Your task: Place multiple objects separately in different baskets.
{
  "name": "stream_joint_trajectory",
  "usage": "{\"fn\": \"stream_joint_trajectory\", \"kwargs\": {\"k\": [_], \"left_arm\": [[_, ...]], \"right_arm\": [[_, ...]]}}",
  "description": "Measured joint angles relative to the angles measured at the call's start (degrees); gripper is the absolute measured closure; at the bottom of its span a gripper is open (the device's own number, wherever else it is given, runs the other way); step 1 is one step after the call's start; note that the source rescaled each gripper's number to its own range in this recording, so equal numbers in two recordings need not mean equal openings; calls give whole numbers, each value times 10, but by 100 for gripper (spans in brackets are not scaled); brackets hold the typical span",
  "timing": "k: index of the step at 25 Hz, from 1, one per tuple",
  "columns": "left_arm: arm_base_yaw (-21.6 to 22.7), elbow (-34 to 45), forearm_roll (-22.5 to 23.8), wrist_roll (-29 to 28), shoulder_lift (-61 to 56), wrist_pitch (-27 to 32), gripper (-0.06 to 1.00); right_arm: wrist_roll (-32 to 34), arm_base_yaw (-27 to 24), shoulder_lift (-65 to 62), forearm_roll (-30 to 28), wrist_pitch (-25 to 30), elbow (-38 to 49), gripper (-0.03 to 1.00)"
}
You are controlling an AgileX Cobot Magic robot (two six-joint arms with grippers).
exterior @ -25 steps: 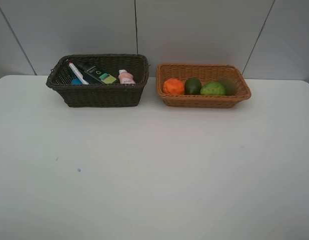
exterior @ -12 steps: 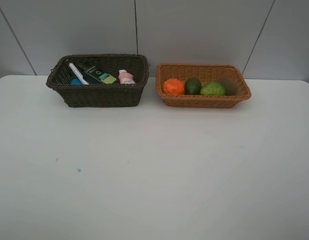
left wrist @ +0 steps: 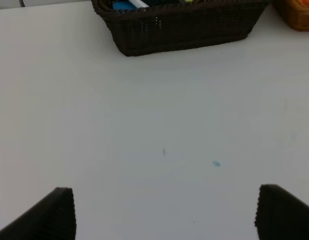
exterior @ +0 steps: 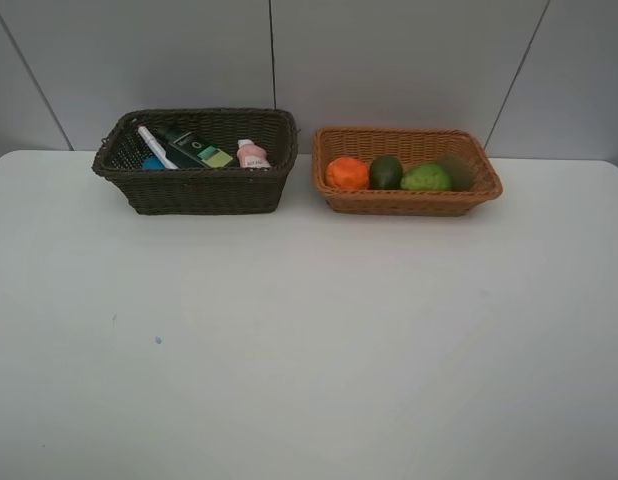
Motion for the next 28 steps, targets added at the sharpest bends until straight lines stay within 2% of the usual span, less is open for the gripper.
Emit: {"fn": "stream_joint_trajectory", "kwargs": {"k": [28], "left_arm": [[0, 0, 0, 0, 0, 0, -2]], "right_arm": [[0, 0, 0, 0, -1, 0, -1]]}}
